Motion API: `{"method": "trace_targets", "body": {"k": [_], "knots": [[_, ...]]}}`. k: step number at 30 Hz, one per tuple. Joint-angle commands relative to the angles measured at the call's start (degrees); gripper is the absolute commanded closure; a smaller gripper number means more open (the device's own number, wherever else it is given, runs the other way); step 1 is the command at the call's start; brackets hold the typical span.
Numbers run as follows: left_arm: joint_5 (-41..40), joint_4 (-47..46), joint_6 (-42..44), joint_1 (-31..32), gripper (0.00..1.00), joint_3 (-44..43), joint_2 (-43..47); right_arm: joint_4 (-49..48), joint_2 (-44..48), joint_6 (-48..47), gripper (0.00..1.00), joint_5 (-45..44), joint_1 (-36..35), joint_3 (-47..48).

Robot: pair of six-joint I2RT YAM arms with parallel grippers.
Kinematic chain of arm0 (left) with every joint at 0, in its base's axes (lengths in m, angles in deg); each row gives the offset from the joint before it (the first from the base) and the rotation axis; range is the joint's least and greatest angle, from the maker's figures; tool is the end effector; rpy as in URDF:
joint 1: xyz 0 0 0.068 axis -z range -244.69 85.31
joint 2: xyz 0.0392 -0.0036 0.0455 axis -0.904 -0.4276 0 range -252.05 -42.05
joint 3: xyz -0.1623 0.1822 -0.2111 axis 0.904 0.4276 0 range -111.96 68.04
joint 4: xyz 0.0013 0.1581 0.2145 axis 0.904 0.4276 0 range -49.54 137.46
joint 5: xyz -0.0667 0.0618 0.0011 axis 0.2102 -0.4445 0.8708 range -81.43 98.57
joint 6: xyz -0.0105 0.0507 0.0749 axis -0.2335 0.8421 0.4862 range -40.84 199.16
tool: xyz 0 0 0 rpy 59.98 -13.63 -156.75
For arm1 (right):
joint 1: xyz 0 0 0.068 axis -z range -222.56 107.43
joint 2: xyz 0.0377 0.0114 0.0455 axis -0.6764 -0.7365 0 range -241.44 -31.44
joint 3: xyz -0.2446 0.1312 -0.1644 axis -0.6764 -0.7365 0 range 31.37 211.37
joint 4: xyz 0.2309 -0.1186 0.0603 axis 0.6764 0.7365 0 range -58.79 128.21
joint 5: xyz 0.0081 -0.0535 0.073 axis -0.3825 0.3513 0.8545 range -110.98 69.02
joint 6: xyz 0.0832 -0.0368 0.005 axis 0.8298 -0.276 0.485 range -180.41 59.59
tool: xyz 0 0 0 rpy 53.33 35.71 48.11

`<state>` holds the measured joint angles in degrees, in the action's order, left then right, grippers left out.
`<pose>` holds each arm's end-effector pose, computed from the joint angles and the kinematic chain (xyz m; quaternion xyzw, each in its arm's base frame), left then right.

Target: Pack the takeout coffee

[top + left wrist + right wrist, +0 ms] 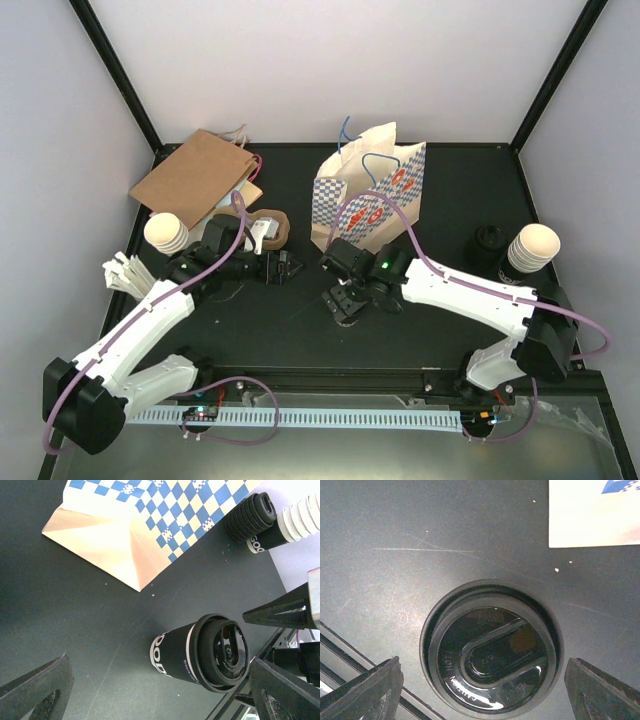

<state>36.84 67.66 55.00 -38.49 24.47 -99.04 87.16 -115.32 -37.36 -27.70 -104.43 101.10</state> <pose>0.1772 -0.1302 0.2832 0.1176 0.8791 -0.3731 0.2722 0.1484 0.2571 0.2781 -0.3172 0.9307 0.0739 0.1663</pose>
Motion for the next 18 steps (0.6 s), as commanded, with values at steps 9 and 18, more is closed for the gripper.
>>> {"method": "trace_targets", "body": {"k": [9, 18], "knots": [[0.4, 0.1, 0.9, -0.5, 0.02, -0.3, 0.1, 1.1, -1.5, 0.3, 0.12, -0.5, -0.3, 1.3], [0.4, 0.3, 1.0, -0.5, 0.02, -0.3, 0.2, 1.1, -2.7, 0.0, 0.16, -0.2, -0.4, 1.5]]}}
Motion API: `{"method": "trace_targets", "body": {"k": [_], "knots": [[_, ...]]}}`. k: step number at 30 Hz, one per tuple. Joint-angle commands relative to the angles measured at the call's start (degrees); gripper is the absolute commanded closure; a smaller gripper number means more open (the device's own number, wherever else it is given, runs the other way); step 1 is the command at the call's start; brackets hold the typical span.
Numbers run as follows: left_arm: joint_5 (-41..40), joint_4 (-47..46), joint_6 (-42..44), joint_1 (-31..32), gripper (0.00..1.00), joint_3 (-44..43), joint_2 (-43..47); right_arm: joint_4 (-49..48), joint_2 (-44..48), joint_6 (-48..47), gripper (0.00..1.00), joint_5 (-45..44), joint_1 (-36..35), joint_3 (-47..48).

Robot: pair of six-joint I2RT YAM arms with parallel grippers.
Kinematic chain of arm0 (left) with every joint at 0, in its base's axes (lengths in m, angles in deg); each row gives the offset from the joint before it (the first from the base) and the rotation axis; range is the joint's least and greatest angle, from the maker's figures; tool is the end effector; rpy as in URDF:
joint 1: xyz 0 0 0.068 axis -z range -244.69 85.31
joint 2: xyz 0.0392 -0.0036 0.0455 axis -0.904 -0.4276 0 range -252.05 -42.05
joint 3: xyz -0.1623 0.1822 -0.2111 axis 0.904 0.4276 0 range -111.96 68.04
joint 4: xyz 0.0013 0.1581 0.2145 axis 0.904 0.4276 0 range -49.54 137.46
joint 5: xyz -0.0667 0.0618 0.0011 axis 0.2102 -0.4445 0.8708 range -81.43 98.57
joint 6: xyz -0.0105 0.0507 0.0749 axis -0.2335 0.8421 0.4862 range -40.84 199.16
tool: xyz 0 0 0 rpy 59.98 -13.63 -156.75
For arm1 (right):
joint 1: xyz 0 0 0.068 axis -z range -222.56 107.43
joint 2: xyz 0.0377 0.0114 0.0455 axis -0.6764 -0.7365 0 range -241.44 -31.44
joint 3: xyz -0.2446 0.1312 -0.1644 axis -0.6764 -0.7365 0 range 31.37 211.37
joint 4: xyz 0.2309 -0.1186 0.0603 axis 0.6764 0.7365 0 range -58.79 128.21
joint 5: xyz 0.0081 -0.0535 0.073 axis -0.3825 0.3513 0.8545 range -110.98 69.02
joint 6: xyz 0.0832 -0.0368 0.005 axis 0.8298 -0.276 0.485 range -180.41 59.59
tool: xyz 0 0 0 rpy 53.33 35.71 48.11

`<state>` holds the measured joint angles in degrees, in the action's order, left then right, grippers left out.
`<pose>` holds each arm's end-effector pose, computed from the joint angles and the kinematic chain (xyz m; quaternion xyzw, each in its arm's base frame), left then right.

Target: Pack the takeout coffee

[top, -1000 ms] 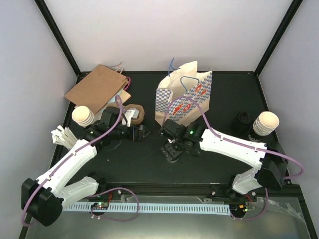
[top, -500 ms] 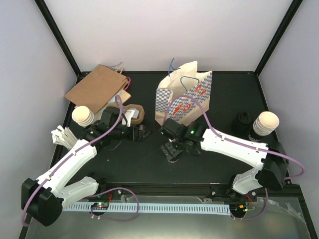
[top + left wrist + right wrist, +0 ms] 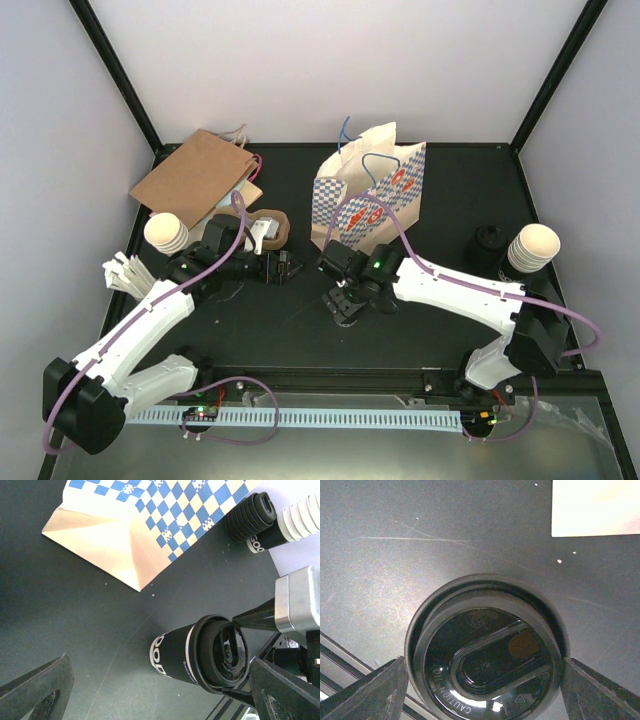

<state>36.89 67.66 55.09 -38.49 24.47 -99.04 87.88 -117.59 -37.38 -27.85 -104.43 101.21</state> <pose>0.1772 -0.1303 0.2832 0.1185 0.8789 -0.3733 0.2723 0.1508 0.2612 0.2671 -0.3198 0.9340 0.0560 0.1491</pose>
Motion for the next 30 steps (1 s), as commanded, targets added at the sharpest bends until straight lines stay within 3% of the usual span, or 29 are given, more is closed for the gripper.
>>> {"method": "trace_targets", "body": {"k": [1, 7, 30], "knots": [[0.3, 0.2, 0.9, -0.5, 0.02, -0.3, 0.2, 0.6, -0.6, 0.0, 0.16, -0.1, -0.4, 1.4], [0.2, 0.2, 1.4, -0.5, 0.02, -0.5, 0.0, 1.3, -1.7, -0.2, 0.20, -0.7, -0.4, 1.9], [-0.6, -0.2, 2.1, -0.5, 0.02, -1.1, -0.5, 4.8, -4.0, -2.0, 0.21, -4.4, -0.7, 3.7]]}}
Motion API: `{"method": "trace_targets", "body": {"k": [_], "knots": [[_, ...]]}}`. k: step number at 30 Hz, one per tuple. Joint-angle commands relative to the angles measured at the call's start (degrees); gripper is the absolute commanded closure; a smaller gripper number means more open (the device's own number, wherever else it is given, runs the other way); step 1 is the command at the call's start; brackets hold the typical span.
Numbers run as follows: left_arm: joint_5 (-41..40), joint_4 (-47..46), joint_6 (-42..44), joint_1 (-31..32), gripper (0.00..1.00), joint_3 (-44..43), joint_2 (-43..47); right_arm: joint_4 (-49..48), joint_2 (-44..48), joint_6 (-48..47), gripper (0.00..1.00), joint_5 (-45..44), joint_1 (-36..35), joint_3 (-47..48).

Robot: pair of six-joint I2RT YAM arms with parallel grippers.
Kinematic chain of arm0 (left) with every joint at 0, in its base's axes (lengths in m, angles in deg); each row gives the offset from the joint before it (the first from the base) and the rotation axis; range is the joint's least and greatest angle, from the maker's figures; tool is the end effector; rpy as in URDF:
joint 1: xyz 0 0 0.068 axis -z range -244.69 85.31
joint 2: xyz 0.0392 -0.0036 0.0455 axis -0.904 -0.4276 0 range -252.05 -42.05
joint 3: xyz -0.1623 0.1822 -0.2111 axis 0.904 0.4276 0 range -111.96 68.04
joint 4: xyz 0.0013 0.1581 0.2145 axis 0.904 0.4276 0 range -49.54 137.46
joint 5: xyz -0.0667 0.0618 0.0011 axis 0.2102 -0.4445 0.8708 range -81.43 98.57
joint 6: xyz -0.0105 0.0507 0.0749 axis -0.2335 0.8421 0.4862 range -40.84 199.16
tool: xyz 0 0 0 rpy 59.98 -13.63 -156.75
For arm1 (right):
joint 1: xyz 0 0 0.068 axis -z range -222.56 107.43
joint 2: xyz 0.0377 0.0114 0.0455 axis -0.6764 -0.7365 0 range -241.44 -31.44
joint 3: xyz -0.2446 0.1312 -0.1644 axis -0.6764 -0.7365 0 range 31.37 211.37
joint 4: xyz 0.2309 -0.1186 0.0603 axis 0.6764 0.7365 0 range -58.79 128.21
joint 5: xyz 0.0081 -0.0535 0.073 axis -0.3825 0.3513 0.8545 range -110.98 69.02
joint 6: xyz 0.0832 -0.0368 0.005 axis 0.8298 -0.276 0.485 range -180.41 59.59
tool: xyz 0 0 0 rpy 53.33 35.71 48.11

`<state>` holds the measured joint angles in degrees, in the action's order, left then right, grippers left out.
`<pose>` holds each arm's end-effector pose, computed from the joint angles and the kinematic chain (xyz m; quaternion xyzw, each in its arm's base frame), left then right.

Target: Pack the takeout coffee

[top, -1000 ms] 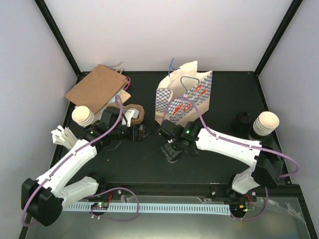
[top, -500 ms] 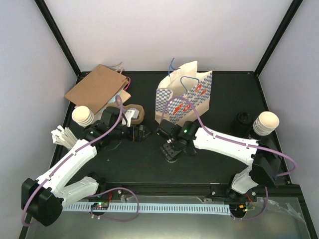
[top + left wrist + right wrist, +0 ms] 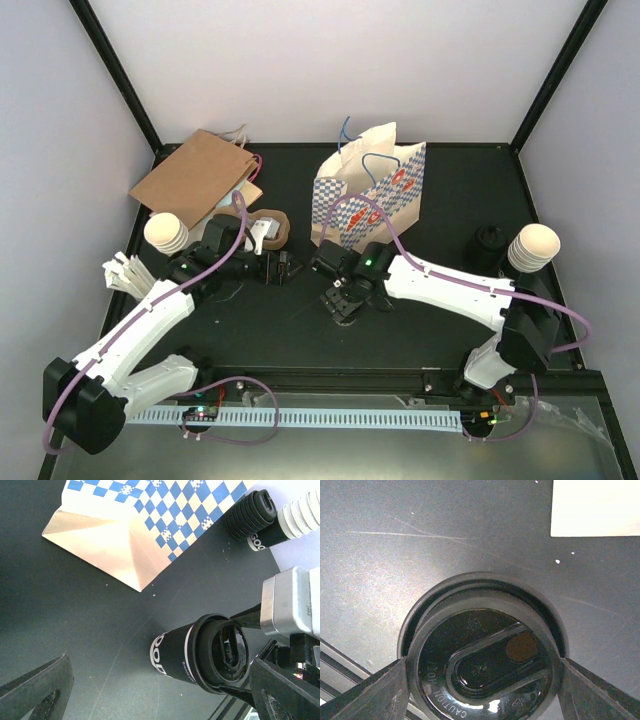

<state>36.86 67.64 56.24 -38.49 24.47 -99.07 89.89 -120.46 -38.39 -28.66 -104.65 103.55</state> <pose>0.1773 -0.1303 0.2832 0.1272 0.8778 -0.3703 0.2760 0.1550 0.2692 0.2636 -0.3311 0.9328 0.0349 0.1380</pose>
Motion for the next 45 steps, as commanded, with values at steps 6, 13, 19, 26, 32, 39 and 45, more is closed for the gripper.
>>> {"method": "trace_targets", "body": {"k": [6, 13, 19, 26, 32, 39, 45], "knots": [[-0.9, 0.1, 1.1, -0.5, 0.01, -1.8, -0.9, 3.6, -1.9, -1.4, 0.20, -4.1, -1.2, 2.4], [-1.6, 0.9, 1.5, -0.6, 0.01, -2.1, -1.0, 3.9, -2.2, -1.4, 0.23, -4.8, -1.5, 2.7], [-7.6, 3.9, 1.6, -0.6, 0.01, -2.9, 0.1, 3.3, 0.5, -0.6, 0.30, -5.3, -1.5, 2.8], [-11.3, 4.2, 2.3, -0.9, 0.01, -3.3, 2.3, 3.6, 3.1, 0.3, 0.30, -6.9, -1.5, 3.1], [-15.8, 5.1, 3.1, -1.2, 0.01, -4.7, 3.4, 4.9, 5.2, 0.9, 0.30, -9.6, -0.5, 3.1], [-16.9, 3.7, 4.3, -1.9, 0.01, -7.8, 3.0, 4.7, 9.8, 0.5, 0.30, -10.8, 3.4, 1.6], [-15.7, 3.6, 9.2, -2.0, 0.01, -16.5, -2.9, 3.4, 13.7, 1.0, 0.30, -11.7, 8.7, -1.8]]}}
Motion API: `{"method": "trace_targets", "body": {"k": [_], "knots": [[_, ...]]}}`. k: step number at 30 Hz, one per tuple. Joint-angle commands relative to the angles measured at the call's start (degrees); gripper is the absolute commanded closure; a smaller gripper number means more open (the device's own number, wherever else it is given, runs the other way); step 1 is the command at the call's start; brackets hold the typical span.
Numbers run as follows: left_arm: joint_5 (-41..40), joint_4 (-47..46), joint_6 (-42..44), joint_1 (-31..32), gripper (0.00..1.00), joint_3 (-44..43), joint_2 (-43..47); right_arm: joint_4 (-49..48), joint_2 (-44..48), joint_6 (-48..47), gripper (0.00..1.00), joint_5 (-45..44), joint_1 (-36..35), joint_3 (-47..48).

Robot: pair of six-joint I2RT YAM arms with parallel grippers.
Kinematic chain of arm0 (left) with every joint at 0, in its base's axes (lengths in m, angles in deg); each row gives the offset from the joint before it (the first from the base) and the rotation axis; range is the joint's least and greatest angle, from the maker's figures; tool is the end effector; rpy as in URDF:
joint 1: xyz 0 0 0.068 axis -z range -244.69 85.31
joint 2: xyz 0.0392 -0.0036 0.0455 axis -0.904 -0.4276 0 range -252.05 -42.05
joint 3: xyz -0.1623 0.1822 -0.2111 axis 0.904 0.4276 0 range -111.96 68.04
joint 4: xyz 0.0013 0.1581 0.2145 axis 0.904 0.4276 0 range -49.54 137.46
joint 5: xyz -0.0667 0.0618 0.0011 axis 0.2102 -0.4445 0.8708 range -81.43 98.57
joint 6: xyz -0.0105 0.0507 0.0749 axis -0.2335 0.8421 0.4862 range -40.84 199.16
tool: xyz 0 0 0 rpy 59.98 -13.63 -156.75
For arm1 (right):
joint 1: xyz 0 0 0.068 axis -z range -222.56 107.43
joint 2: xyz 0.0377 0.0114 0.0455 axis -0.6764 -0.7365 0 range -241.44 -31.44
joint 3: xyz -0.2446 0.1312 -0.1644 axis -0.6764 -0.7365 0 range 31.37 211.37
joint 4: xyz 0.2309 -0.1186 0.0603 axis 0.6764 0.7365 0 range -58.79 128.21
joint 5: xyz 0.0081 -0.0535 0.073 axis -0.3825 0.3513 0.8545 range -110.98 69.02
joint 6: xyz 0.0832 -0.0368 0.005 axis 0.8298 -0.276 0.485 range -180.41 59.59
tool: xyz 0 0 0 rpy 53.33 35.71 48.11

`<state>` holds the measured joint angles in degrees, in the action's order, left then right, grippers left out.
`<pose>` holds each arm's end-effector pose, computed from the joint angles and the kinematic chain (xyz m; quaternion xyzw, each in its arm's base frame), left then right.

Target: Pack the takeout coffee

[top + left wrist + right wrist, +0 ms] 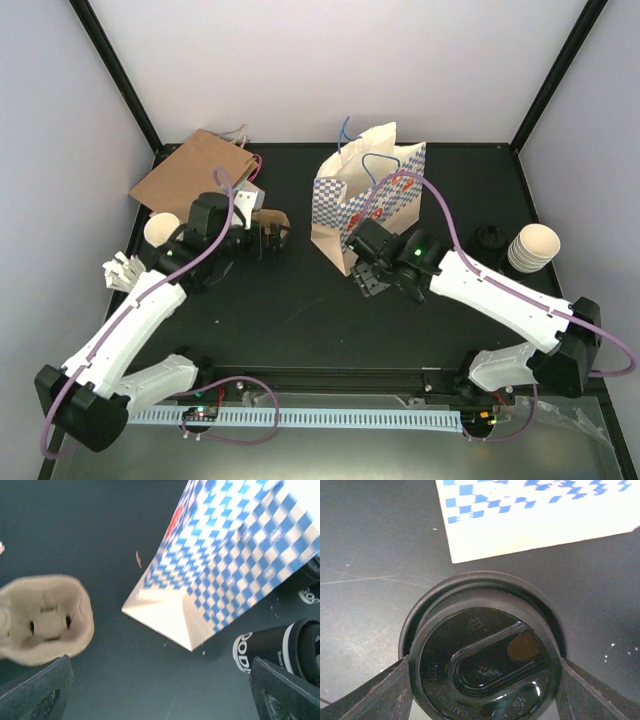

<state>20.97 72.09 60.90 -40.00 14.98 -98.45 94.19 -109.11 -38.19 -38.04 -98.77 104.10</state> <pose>0.1971 -0.1099 0.3334 0.0992 0.8775 -0.2573 0.3923 0.1671 0.2064 0.3188 -0.2565 0.9365 0.0069 0.2389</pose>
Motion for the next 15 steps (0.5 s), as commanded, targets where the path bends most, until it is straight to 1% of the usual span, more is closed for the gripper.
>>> {"method": "trace_targets", "body": {"k": [1, 6, 10, 15], "knots": [[0.5, -1.0, 5.5, -0.5, 0.01, -8.8, -5.0, -1.0, 3.3, 1.1, 0.30, -2.6, 3.5, -2.9], [1.4, -1.8, 7.8, -0.5, 0.01, -19.2, -13.8, -0.9, 8.2, 1.3, 0.30, -3.0, 6.6, -4.6], [5.0, -2.7, 8.8, -0.4, 0.02, -28.0, -23.2, 0.4, 10.8, 1.4, 0.30, -4.1, 7.6, -4.5], [7.7, 1.4, 11.1, 0.1, 0.08, -42.4, -36.1, 2.2, 13.0, 1.5, 0.30, -5.2, 8.0, -3.6]]}}
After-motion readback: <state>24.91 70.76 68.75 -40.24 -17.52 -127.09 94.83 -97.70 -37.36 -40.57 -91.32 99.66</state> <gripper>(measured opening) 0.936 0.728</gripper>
